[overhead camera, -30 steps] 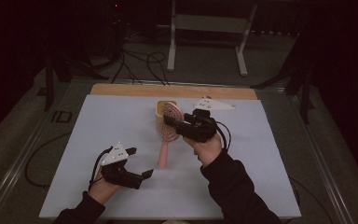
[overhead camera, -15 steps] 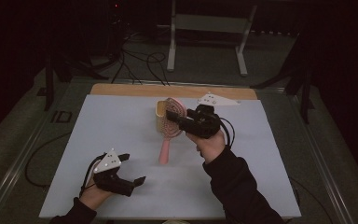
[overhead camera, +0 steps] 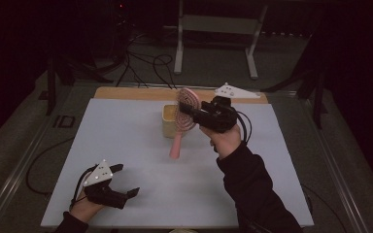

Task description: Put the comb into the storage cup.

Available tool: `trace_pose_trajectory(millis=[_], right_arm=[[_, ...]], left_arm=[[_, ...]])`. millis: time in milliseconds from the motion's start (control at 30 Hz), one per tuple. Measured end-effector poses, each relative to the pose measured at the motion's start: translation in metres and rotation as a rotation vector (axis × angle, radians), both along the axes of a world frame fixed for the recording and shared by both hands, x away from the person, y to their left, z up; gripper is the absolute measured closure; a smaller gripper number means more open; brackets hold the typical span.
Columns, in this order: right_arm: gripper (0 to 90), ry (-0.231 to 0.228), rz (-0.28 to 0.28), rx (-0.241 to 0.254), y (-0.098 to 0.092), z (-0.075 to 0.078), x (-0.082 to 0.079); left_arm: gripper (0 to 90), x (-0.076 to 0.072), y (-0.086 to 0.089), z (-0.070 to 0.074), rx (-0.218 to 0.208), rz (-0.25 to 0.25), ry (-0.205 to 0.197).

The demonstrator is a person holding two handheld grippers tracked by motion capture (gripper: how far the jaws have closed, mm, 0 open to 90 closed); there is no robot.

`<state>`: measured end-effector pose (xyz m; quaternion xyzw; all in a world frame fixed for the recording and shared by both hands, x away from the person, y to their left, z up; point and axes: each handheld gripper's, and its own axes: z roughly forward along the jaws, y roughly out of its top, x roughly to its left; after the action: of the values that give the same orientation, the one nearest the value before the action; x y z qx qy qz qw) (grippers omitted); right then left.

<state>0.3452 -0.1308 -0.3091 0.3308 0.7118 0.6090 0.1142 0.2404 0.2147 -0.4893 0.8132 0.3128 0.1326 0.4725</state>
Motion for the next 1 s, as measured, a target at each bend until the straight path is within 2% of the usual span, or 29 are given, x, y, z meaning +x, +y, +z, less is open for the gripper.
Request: trace_pose_trajectory(millis=[67,500,1000], right_arm=[[64.5,-0.003,-0.001,0.004,-0.001,0.003,0.004],[64.5,-0.050,-0.021,-0.011,-0.001,0.019,0.026],[64.5,-0.062,-0.056,-0.023,0.005,0.026,0.055]], left_arm=[[0.0,0.001,0.004,-0.004,0.008,0.008,0.011],[0.0,-0.003,0.017,-0.006,-0.021,0.037,0.005],[0.1,-0.005,0.015,-0.007,-0.022,0.015,0.009]])
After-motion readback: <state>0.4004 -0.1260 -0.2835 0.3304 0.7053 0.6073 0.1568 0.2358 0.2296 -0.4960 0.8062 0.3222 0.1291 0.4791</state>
